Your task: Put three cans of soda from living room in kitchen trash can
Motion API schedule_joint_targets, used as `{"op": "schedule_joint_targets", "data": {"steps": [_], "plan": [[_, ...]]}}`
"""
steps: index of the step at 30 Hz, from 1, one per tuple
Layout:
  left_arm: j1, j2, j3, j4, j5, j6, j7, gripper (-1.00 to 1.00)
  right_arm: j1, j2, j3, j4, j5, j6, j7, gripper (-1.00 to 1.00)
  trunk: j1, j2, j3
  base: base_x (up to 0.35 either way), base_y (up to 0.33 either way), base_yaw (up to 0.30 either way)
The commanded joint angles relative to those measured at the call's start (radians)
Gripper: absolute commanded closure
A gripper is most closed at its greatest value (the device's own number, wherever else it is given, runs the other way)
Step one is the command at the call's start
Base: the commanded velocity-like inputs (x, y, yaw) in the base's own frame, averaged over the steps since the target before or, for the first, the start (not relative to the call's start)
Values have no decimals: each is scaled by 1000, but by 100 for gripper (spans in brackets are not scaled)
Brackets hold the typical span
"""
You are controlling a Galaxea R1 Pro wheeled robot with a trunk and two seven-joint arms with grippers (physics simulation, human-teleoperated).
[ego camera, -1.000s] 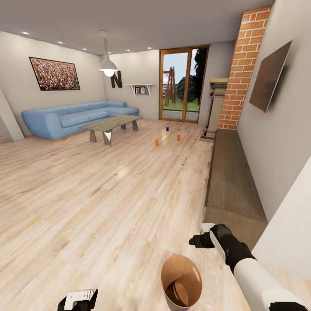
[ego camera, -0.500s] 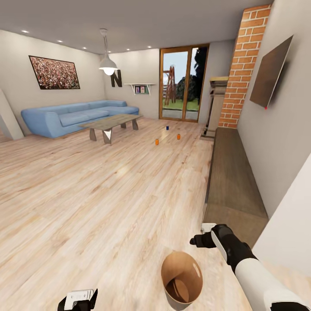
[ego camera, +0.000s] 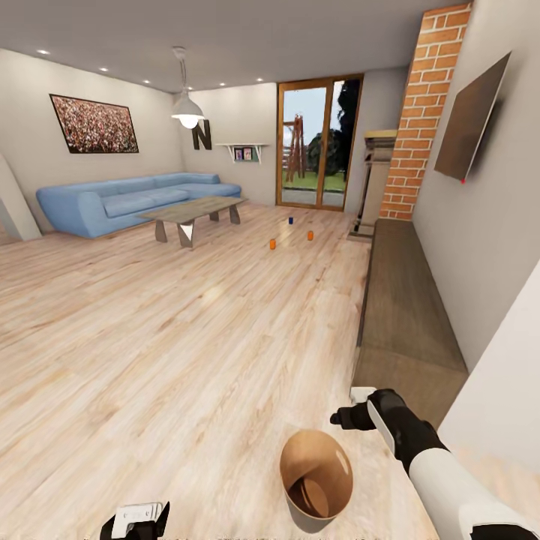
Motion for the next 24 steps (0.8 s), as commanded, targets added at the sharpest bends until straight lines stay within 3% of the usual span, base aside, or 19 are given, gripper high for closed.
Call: {"op": "schedule_joint_targets", "data": {"steps": [1, 12, 24], "plan": [[0, 0, 0, 0, 0, 0, 0, -100, 0, 0, 0, 0, 0, 0, 0, -100, 4, -7, -3, 0, 0, 0], [0, 0, 0, 0, 1, 0, 0, -100, 0, -19, -1, 0, -2, 0, 2, -100, 46, -84, -38, 0, 0, 0], [0, 0, 0, 0, 0, 0, 1, -100, 0, -21, -1, -1, -3, 0, 2, -100, 92, -168, -75, 0, 0, 0]]}}
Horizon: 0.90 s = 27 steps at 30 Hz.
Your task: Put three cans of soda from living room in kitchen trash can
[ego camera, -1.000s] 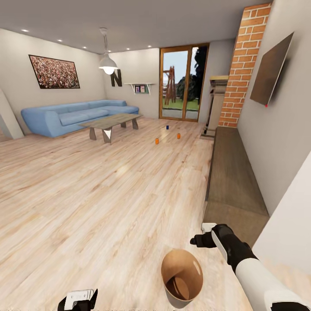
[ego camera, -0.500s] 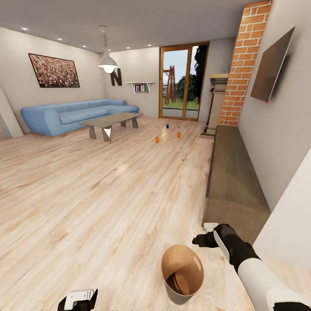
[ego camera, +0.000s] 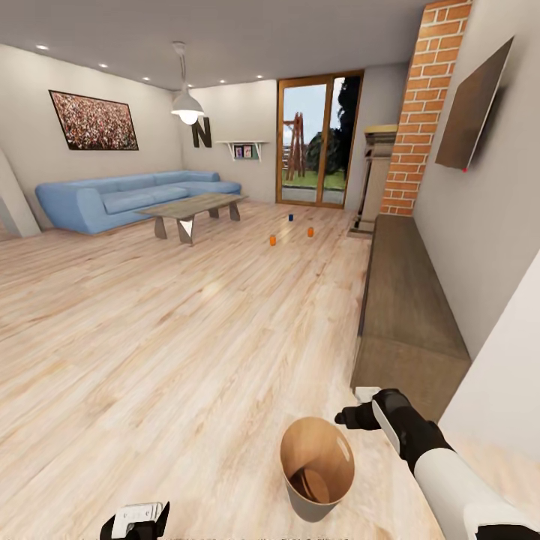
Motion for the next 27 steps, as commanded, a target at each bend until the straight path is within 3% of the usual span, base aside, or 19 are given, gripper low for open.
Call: {"op": "schedule_joint_targets", "data": {"steps": [1, 15, 27], "plan": [[0, 0, 0, 0, 0, 0, 0, -100, 0, 0, 0, 0, 0, 0, 0, -100, 4, -7, -3, 0, 0, 0], [0, 0, -1, 0, 0, 0, -1, -100, 0, 2, 0, 1, 0, 0, -1, -100, 58, -105, -47, 0, 0, 0], [0, 0, -1, 0, 0, 0, 1, -100, 0, 4, 1, 1, 0, 0, -1, -100, 63, -108, -93, 0, 0, 0]]}}
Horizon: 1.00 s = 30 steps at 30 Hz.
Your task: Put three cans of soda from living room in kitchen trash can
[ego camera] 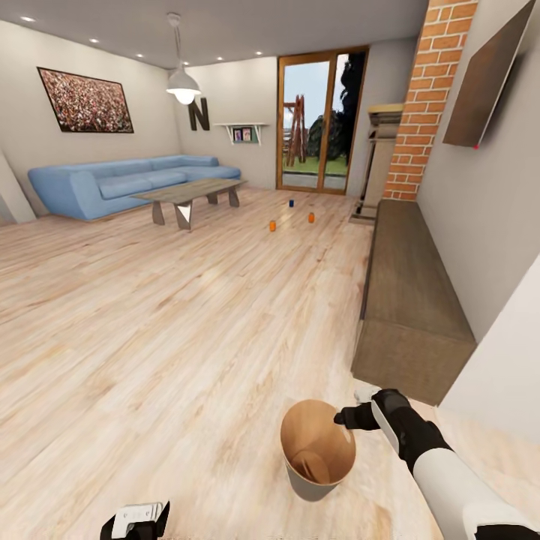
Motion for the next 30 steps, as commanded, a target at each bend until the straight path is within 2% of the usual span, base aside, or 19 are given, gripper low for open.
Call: {"op": "schedule_joint_targets", "data": {"steps": [1, 12, 28, 30], "plan": [[0, 0, 0, 0, 0, 0, 0, -100, 0, 0, 0, 0, 0, 0, 0, -100, 0, 0, -4, 0, 0, 0], [0, 0, 0, 0, 0, 0, 0, -100, 0, 2, 1, 0, 0, 0, 0, -100, 5, -3, -47, 0, 0, 0], [0, 0, 0, 0, 0, -2, 0, -100, 0, 2, 1, 0, 0, 0, 0, -100, 5, -3, -47, 0, 0, 0], [0, 0, 0, 0, 0, -2, 0, -100, 0, 1, 1, 0, 0, 0, 0, -100, 6, -3, -54, 0, 0, 0]]}}
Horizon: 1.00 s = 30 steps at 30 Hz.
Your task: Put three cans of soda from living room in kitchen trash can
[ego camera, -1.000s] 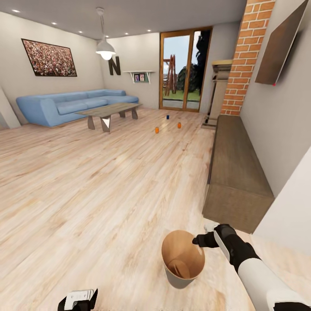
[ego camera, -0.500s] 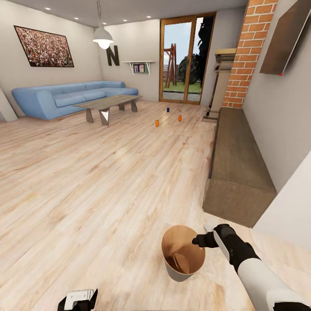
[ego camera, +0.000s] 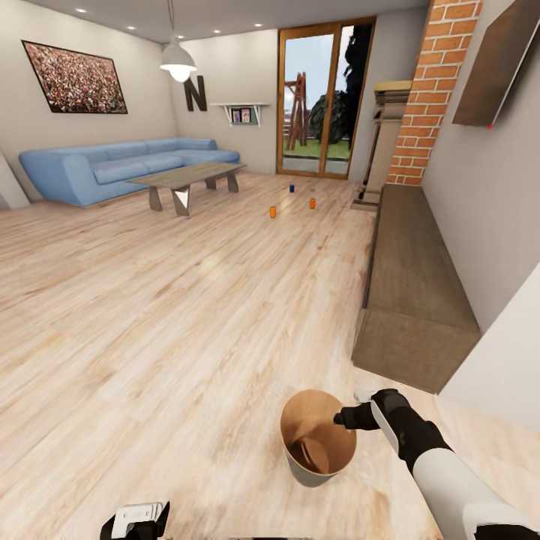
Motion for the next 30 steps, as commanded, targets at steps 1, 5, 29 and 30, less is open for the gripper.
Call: {"op": "schedule_joint_targets", "data": {"steps": [1, 5, 29, 30], "plan": [[0, 0, 0, 0, 0, 0, 0, -100, 0, 0, 0, 0, 0, 0, 0, -100, 0, 0, -4, 0, 0, 0], [0, 0, -1, 0, 1, 2, -1, -100, 0, 0, 0, 0, 0, 0, 0, -100, 2, -1, -19, 0, 0, 0], [0, 0, -1, -1, 1, 2, -3, -100, 0, 4, 0, 0, 0, 0, 0, -100, 3, -1, -23, 54, -4, 0], [0, 0, -1, -1, 1, 2, -3, -100, 0, 4, 0, 0, 0, 0, 0, -100, 3, -1, -23, 18, -1, 0]]}}
